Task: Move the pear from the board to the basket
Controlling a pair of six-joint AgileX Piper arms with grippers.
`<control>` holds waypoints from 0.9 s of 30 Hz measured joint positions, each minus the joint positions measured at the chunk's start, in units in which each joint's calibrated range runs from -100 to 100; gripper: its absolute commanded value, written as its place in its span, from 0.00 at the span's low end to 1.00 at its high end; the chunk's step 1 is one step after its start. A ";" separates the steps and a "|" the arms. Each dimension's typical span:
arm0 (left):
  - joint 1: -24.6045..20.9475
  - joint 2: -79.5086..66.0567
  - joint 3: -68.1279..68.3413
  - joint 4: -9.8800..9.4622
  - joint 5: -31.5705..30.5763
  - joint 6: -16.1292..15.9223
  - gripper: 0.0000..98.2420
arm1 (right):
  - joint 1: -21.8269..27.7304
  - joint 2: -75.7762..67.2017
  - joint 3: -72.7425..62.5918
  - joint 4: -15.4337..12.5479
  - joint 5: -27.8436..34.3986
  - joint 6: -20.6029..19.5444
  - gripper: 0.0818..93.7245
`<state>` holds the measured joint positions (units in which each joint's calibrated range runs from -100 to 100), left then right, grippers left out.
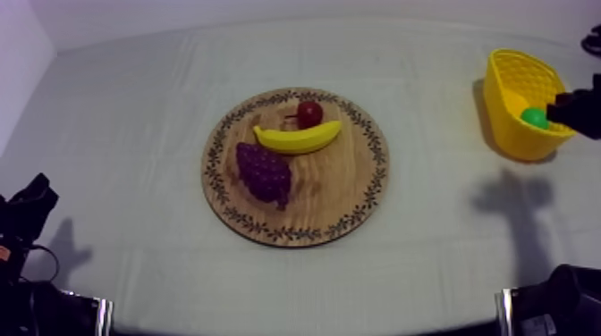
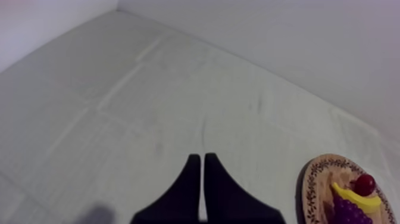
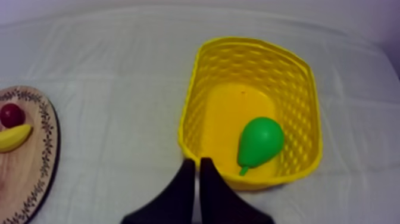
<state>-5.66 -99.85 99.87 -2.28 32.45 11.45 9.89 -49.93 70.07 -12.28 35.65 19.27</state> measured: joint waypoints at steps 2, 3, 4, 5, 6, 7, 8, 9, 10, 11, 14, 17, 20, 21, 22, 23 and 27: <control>0.00 0.00 0.00 0.00 0.00 0.00 0.00 | 0.66 -3.05 3.10 -0.73 0.41 1.44 0.03; 0.00 0.00 0.00 0.00 0.00 0.00 0.00 | 1.04 -4.29 4.13 -0.87 1.19 1.87 0.02; 0.00 0.00 0.00 0.00 0.00 0.00 0.00 | 1.33 -5.89 5.31 -0.82 2.33 2.13 0.02; 0.00 0.00 0.00 0.00 0.00 0.00 0.00 | 1.40 -7.52 6.37 -0.49 3.27 2.19 0.02; 0.00 0.00 0.00 0.00 0.00 0.00 0.00 | 1.27 -9.12 7.13 -0.06 3.98 2.19 0.01; 0.00 0.00 0.00 0.00 0.00 0.00 0.00 | 0.89 -10.73 8.06 0.70 4.39 2.12 0.01; 0.00 0.00 0.00 0.00 0.00 0.00 0.00 | 0.38 -12.42 9.10 1.34 4.39 1.80 0.01; 0.00 0.00 0.00 0.00 0.00 0.00 0.00 | -0.04 -13.84 10.19 1.99 4.41 1.18 0.01; 0.00 0.00 0.00 0.00 0.00 0.00 0.00 | -0.62 -15.71 11.29 2.76 4.65 0.34 0.01; 0.00 0.00 0.00 0.00 0.00 0.00 0.00 | -1.29 -17.71 12.39 3.64 5.06 -0.74 0.01; 0.00 0.00 0.00 0.00 0.00 0.00 0.00 | -3.26 -23.58 15.20 5.73 8.23 -3.69 0.02; 0.00 0.00 0.00 0.00 0.00 0.00 0.00 | -4.11 -30.06 17.42 6.81 10.59 -6.09 0.01; 0.00 0.00 0.00 0.00 0.00 0.01 0.00 | -3.68 -35.67 19.68 7.28 13.24 -7.55 0.01; 0.00 0.00 0.00 0.00 0.00 0.01 0.00 | -3.65 -37.48 20.43 7.71 13.56 -8.13 0.01; 0.00 0.00 0.00 0.00 0.00 0.01 0.00 | -3.72 -38.81 21.00 7.94 13.56 -8.51 0.01; 0.00 0.00 0.00 0.00 0.00 0.01 0.00 | -3.91 -40.45 21.77 8.14 13.66 -9.00 0.01; 0.00 0.00 0.00 0.00 0.00 0.01 0.00 | -4.52 -44.88 23.68 8.82 14.22 -11.02 0.00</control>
<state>-5.66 -99.85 99.87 -2.28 32.45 11.46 5.37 -94.81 93.75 -3.45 49.87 8.24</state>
